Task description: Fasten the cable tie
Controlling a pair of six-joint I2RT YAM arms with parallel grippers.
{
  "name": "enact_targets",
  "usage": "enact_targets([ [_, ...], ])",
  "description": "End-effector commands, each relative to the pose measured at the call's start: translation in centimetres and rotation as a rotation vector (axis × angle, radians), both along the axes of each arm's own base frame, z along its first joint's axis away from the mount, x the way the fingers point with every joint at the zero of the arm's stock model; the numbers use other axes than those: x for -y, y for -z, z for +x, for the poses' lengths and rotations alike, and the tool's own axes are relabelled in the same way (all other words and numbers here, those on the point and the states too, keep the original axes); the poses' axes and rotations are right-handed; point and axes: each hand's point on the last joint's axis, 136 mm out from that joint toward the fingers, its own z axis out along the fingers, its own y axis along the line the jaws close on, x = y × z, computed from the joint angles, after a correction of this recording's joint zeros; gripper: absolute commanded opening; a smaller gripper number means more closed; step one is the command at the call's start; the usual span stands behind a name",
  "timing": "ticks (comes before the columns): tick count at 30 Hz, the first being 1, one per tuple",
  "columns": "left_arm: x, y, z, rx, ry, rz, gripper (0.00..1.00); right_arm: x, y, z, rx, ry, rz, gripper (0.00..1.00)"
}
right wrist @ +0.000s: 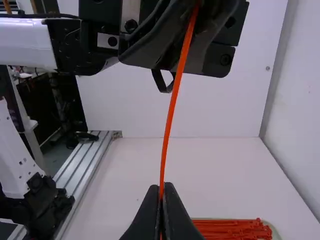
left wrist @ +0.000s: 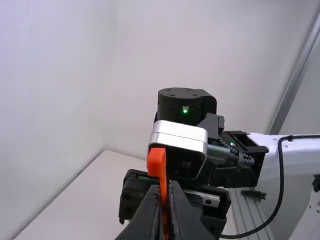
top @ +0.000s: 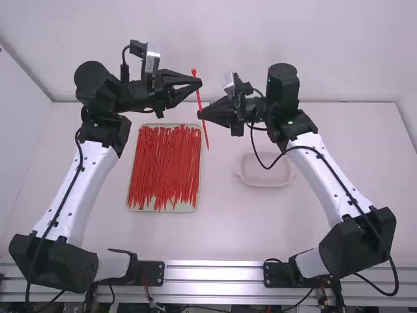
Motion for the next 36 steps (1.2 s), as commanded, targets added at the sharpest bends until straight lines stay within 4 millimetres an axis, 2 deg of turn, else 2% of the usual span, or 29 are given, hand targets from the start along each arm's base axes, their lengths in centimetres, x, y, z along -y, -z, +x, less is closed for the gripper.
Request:
enact_targets([
  [1,-0.1,-0.1,-0.2,0.01,0.0,-0.002,0.04,-0.5,-0.9,-0.3,0.022,-0.014,0.01,0.0],
  [17,-0.2,-0.5,0.1,0.025,-0.022,-0.013,0.02,-0.6,-1.0,-0.4,0.033,-0.019,0.013,0.0],
  [19,-0.2,-0.4,0.4,0.013,-0.034,-0.016,0.02,-0.5,-0.9,-0.3,0.024,-0.014,0.011,0.29],
  [20,-0.3,-0.4,0.6,0.001,-0.045,-0.018,0.02,-0.3,-0.9,-0.1,0.022,-0.009,0.01,0.36],
  [22,-0.5,-0.2,1.1,-0.017,-0.068,-0.023,0.02,0.1,-0.8,0.2,0.013,0.003,0.007,0.58],
  [23,-0.9,0.0,1.7,-0.031,-0.098,-0.023,0.02,0.3,-0.7,0.4,0.01,0.011,0.005,0.98],
  [28,-1.4,0.7,3.2,-0.049,-0.169,-0.023,0.02,1.7,-0.6,1.5,-0.004,0.048,0.002,0.98],
  [33,-2.1,2.1,5.5,-0.088,-0.26,-0.015,0.02,3.2,0.0,2.6,0.018,0.09,-0.01,0.98],
  [36,-2.2,4.2,7.8,-0.144,-0.291,-0.009,0.02,4.3,1.4,2.9,0.029,0.112,-0.04,0.98],
])
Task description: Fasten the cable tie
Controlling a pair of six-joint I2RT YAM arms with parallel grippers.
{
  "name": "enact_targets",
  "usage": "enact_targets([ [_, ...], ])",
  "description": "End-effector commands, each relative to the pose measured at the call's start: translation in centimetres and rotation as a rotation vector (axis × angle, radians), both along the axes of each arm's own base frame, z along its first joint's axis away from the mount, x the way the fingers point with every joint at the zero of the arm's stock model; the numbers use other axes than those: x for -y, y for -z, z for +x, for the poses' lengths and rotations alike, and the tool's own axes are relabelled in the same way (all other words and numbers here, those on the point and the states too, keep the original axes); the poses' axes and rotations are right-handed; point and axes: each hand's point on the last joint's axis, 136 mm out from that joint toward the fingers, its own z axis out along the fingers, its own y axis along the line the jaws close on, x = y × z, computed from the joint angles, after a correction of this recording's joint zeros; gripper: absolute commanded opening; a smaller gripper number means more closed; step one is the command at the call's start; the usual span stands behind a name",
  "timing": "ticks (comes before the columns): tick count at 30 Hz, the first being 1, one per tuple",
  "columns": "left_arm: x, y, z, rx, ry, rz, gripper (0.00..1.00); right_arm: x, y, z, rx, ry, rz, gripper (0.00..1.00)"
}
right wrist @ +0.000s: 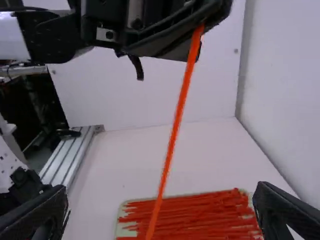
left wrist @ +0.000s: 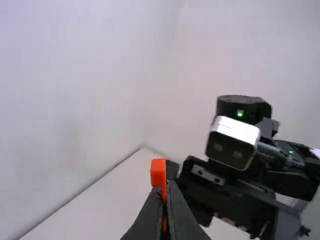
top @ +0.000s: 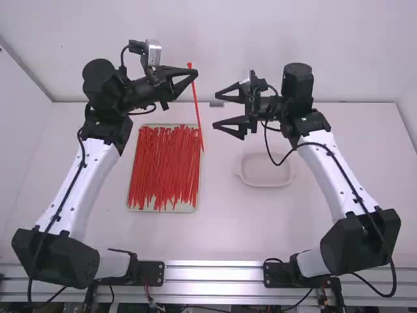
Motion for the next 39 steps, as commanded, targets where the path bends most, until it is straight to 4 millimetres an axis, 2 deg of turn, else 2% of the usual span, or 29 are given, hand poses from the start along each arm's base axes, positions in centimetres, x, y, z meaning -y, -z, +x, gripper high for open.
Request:
enact_targets([
  [1,-0.6,2.1,2.7,-0.039,-0.061,0.008,0.02,0.5,-0.1,0.2,0.083,0.0,-0.007,0.98],
  [6,-1.3,4.8,5.4,-0.128,-0.07,-0.01,0.02,1.5,2.6,0.5,0.073,0.047,-0.087,0.98],
  [9,-1.2,6.6,6.9,-0.185,-0.068,-0.028,0.02,1.5,3.6,-0.1,0.154,0.023,-0.118,0.98],
  [14,-2.0,8.8,8.3,-0.267,-0.082,-0.039,0.02,0.5,3.8,-0.9,0.321,-0.032,-0.122,0.98],
  [16,-2.2,10.6,9.2,-0.365,-0.086,-0.063,0.02,0.0,3.8,-1.3,0.397,-0.058,-0.118,0.98],
  [23,-3.1,14.4,9.3,-0.628,-0.118,-0.086,0.02,-1.2,3.8,-2.2,0.596,-0.121,-0.106,0.98],
  [26,-2.3,15.0,8.2,-0.734,-0.06,-0.11,0.02,-1.4,3.8,-2.4,0.676,-0.139,-0.102,0.98],
  [30,-1.2,14.2,5.9,-0.924,0.093,-0.186,0.02,-1.5,3.3,-3.1,0.853,-0.187,-0.056,0.98],
  [36,-1.0,13.7,5.7,-1.047,0.114,-0.251,0.02,-1.5,3.1,-3.4,1.117,-0.223,-0.02,0.98],
  [39,-1.0,13.7,5.5,-1.169,0.118,-0.306,0.02,-1.1,2.9,-3.4,1.242,-0.231,0.003,0.98],
])
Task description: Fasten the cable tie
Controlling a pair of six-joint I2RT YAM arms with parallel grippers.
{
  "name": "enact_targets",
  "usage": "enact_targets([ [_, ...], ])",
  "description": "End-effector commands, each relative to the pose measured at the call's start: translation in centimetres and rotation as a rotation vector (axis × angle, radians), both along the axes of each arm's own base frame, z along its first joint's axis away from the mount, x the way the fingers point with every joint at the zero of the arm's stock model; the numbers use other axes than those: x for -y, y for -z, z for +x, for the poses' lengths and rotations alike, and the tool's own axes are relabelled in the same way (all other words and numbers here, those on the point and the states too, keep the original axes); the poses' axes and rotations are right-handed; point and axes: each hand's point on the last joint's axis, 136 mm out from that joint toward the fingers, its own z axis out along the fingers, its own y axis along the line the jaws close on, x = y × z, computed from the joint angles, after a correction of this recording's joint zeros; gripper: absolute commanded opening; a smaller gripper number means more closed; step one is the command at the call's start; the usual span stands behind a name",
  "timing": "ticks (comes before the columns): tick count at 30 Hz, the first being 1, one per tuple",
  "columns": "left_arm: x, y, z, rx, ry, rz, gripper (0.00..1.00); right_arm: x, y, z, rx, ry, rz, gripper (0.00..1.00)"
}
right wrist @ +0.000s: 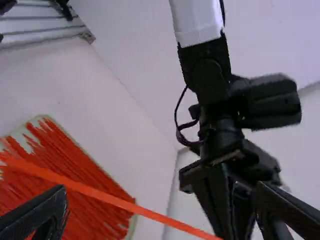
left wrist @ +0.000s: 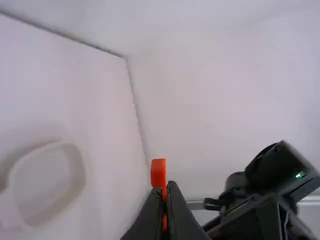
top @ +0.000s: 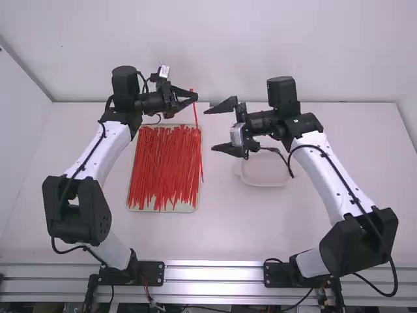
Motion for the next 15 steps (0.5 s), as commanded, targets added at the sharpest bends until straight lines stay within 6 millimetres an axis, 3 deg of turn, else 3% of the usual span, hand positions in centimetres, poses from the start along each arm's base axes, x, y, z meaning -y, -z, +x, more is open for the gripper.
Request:
enact_targets([
  [1,0.1,-0.1,-0.6,-0.158,0.016,-0.069,0.02,0.2,-1.2,-0.3,0.21,-0.064,0.057,0.98],
  [6,-0.6,-0.7,0.3,-0.238,-0.039,-0.118,0.02,-0.1,-0.6,-1.4,0.399,-0.142,0.115,0.98],
  [15,-0.4,-1.9,0.8,-0.219,-0.057,-0.146,0.02,-1.6,0.3,-2.8,0.446,-0.211,0.162,0.98],
])
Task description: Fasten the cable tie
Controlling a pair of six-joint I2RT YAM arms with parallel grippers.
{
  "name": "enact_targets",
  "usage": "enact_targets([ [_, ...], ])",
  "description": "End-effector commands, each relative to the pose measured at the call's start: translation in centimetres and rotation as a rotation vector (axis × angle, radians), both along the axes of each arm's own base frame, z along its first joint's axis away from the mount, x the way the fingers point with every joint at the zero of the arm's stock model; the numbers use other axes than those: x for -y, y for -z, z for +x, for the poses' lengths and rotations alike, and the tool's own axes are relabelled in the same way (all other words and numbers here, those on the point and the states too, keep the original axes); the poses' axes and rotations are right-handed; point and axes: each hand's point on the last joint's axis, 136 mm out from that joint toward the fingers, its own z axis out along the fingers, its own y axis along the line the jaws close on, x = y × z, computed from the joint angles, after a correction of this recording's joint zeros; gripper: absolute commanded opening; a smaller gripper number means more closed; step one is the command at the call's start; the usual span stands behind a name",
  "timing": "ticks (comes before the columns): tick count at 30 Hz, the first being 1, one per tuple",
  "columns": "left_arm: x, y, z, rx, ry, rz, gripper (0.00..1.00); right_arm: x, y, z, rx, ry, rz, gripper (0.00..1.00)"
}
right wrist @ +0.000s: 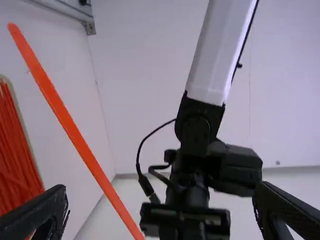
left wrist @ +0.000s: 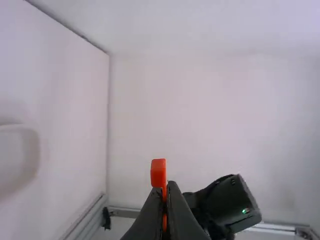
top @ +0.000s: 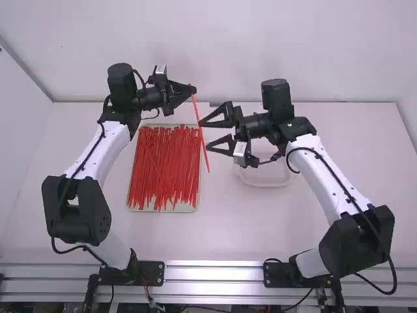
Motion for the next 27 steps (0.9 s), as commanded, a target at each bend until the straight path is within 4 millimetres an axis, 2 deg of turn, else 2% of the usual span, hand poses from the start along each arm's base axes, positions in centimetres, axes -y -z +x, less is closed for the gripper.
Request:
enact_targets([
  [1,0.1,0.0,0.0,-0.028,-0.002,-0.014,0.02,-0.3,0.7,-0.8,-0.002,-0.041,0.016,0.98],
  [7,-0.2,0.0,-0.4,-0.055,0.017,-0.026,0.02,0.3,0.6,-2.5,-0.056,-0.139,0.077,0.98],
  [17,0.1,0.0,-0.8,-0.052,0.042,-0.026,0.02,0.3,1.2,-2.6,-0.013,-0.152,0.098,0.99],
  [19,-0.2,0.0,-0.7,-0.049,0.04,-0.025,0.02,0.2,1.2,-2.6,-0.011,-0.154,0.098,0.93],
  [24,0.1,0.1,-0.8,-0.033,0.042,-0.016,0.02,0.2,1.2,-2.6,-0.015,-0.154,0.097,0.65],
  [27,0.0,0.3,-0.7,-0.046,0.035,-0.015,0.02,0.0,1.2,-2.9,-0.016,-0.163,0.097,0.54],
])
